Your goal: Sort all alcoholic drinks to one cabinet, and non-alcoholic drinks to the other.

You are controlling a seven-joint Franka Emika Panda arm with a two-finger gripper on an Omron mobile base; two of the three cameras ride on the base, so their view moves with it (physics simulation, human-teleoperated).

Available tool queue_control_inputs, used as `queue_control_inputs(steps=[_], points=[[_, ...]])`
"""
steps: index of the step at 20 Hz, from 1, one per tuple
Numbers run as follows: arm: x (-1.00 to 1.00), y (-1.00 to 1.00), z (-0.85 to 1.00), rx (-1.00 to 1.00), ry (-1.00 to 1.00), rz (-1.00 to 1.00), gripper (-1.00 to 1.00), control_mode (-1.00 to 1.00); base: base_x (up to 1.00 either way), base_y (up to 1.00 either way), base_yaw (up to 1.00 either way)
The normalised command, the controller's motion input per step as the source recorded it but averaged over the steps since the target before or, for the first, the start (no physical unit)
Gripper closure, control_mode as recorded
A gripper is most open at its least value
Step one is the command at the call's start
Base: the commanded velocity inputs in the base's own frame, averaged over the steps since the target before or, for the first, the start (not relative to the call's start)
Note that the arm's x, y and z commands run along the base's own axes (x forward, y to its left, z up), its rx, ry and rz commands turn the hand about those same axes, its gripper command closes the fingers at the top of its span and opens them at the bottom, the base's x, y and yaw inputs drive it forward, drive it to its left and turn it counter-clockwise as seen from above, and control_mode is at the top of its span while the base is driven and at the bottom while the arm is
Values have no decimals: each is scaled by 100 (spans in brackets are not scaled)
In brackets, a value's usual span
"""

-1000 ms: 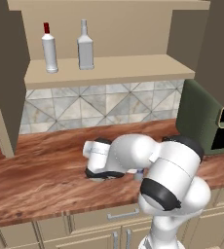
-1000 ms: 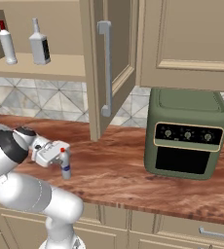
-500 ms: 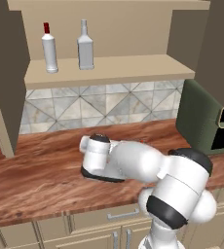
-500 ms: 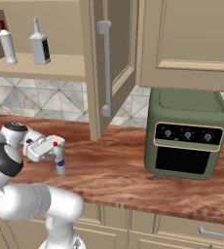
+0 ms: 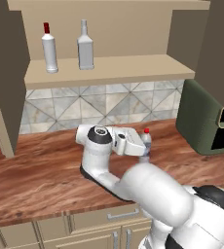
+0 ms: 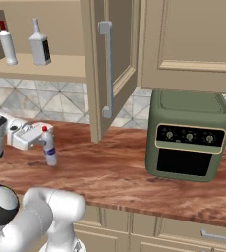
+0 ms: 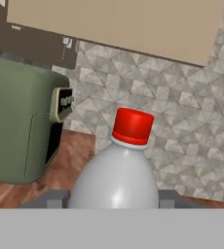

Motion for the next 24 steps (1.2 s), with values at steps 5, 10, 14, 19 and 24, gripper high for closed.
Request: queue_control_inputs(steps=[5, 10, 14, 19, 24], points=[[-43, 0, 80, 8, 1, 29, 100, -100, 0, 0, 0], [-35, 0, 71, 17, 6, 35, 100, -100, 0, 0, 0], [-37, 0, 57, 22, 11, 40, 100, -100, 0, 0, 0], [-42, 0, 50, 17, 14, 35, 100, -100, 0, 0, 0], [-45, 0, 43, 3, 17, 27, 100, -100, 0, 0, 0]])
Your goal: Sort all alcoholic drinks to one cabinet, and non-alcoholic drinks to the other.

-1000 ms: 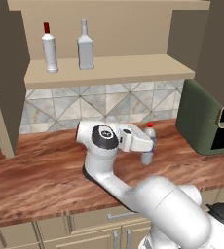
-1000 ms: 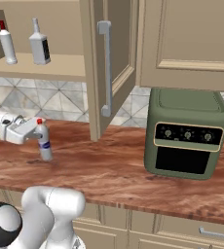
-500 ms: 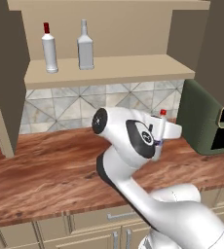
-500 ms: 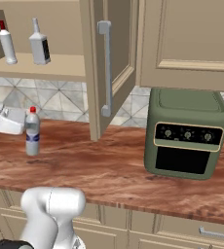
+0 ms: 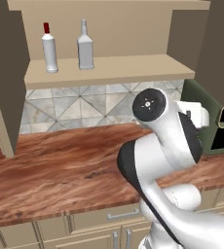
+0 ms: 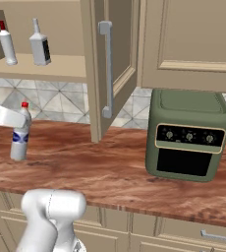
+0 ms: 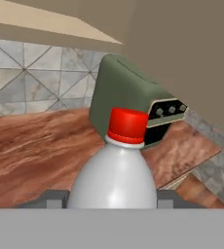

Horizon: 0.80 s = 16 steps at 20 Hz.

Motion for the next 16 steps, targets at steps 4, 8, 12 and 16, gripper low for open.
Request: queue_control_inputs(steps=[4, 8, 12, 16], points=[[-47, 0, 31, 0, 13, 28, 100, -100, 0, 0, 0], [-40, 0, 33, 4, 9, 32, 100, -100, 0, 0, 0], [-48, 0, 14, 13, 9, 33, 100, -100, 0, 0, 0], [-51, 0, 1, 15, 1, 25, 100, -100, 0, 0, 0]])
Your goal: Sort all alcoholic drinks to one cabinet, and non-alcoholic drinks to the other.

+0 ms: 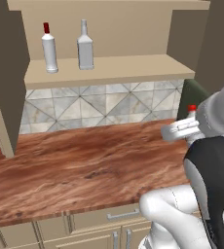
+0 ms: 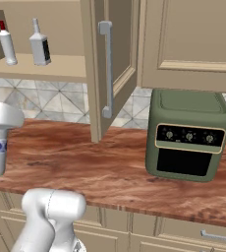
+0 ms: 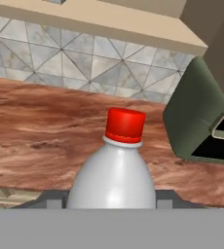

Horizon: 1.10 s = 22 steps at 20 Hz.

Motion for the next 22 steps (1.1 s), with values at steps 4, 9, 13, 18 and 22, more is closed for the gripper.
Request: queue_control_inputs(steps=[4, 9, 13, 18, 22], points=[[-33, -3, 6, 20, 0, 16, 100, -100, 0, 0, 0], [-16, -2, 0, 12, 0, 1, 100, -100, 0, 0, 0], [-16, 0, 0, 1, -1, 0, 100, 100, -12, 0, 0], [0, 0, 0, 0, 0, 0, 100, 100, -92, 5, 0], [0, 0, 0, 0, 0, 0, 100, 100, -100, 26, 0]])
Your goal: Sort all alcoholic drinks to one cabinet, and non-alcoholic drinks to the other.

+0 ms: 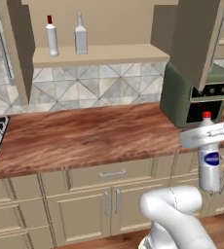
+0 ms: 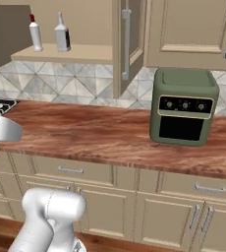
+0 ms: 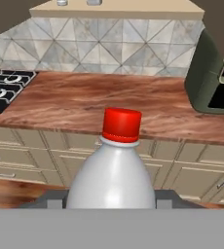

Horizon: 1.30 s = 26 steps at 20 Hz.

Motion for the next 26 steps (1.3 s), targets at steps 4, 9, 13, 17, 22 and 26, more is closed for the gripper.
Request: queue_control_inputs(steps=[4, 9, 13, 17, 22, 26], points=[[0, 0, 0, 0, 0, 0, 100, 100, -68, 82, 0], [0, 0, 0, 0, 0, 0, 100, 100, -34, 100, 0], [0, 0, 0, 0, 0, 0, 100, 100, -11, 100, 0], [0, 0, 0, 0, 0, 0, 100, 100, -7, 100, 0], [0, 0, 0, 0, 0, 0, 100, 100, -5, 100, 0], [0, 0, 0, 0, 0, 0, 100, 100, -9, 100, 0]])
